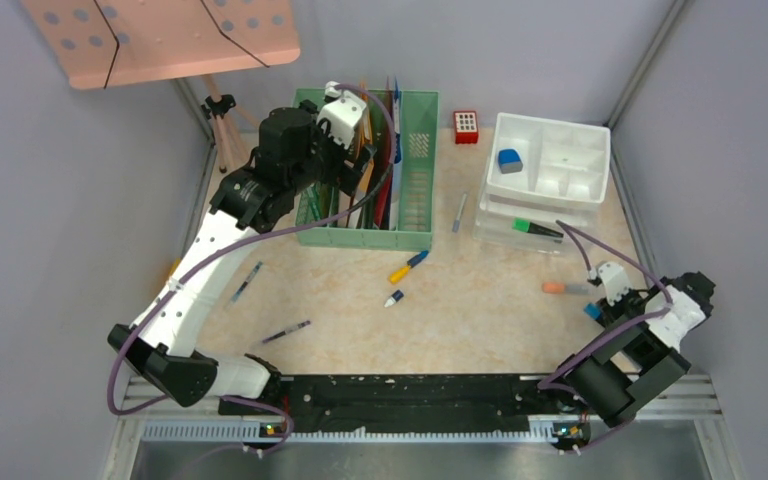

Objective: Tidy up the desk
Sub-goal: Pick up the stationery from the center of the board, then place the stationery in the drawer.

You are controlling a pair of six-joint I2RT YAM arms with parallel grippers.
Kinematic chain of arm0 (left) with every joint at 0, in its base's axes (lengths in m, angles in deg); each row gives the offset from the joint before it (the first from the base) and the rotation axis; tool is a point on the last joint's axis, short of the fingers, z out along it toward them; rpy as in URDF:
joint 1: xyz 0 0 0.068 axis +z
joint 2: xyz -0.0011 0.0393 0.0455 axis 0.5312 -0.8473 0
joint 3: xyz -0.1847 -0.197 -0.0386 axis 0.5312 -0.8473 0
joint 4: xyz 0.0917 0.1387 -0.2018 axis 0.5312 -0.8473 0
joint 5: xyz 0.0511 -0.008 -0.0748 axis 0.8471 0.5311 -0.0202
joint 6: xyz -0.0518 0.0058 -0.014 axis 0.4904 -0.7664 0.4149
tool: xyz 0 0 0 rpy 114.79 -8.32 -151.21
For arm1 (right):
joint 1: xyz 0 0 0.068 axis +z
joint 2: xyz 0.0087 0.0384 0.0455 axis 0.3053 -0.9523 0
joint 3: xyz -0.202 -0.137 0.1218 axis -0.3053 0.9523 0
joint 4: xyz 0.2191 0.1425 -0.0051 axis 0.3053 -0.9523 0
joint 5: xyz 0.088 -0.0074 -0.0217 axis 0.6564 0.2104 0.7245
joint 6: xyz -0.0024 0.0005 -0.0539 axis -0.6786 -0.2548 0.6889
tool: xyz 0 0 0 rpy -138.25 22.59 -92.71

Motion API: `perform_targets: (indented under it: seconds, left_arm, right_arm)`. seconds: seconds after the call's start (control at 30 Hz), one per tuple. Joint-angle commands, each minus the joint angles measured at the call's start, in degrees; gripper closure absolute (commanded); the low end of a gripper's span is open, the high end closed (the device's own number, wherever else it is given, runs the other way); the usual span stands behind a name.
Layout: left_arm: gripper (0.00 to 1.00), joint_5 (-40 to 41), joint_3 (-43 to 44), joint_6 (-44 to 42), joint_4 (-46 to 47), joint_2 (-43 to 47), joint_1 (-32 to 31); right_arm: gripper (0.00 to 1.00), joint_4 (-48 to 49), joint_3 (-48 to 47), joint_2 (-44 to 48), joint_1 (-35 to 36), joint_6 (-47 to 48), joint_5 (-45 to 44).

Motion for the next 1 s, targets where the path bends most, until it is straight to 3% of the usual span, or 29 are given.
perform_targets:
  seconds: [0.0,0.17,0.33,0.5,0.67,0.83,0.97]
  left_arm:
    - [0.01,-0.66,1.12,-0.31,2.81,1.53,0.21]
    - [0.01,-0.96,0.96,-0.05,2.91,1.85,0.19]
    - [0.01,-0.65,0.9,0.09,2.81,1.94,0.19]
    - [0.01,-1.02,0.45,0.31,3.01,1.91,0.2]
    - [0.01,-1.22,-0.6,0.58,3.52,1.82,0.25]
    - [0.01,-1.55,-1.19,0.33,3.56,1.93,0.18]
    - [0.01,-1.44,-1.21,0.14,3.51,1.83,0.22]
  right_arm:
    - [0.93,-6.43,-5.67,2.76,-2.24,2.16,-0.56]
    - [0.99,-10.41,-14.92,0.55,-4.76,-3.0,2.45]
    - [0.99,-21.0,-29.65,-1.11,-4.88,-6.27,10.81]
    - [0.99,-29.26,-41.37,-0.71,-0.82,-6.93,16.62]
    - [0.99,-27.85,-47.97,1.59,12.7,-17.53,16.27]
    - [0.99,-20.02,-50.94,2.6,31.7,-32.04,10.57]
    - [0.99,-16.44,-52.99,-0.53,43.65,-38.24,5.15]
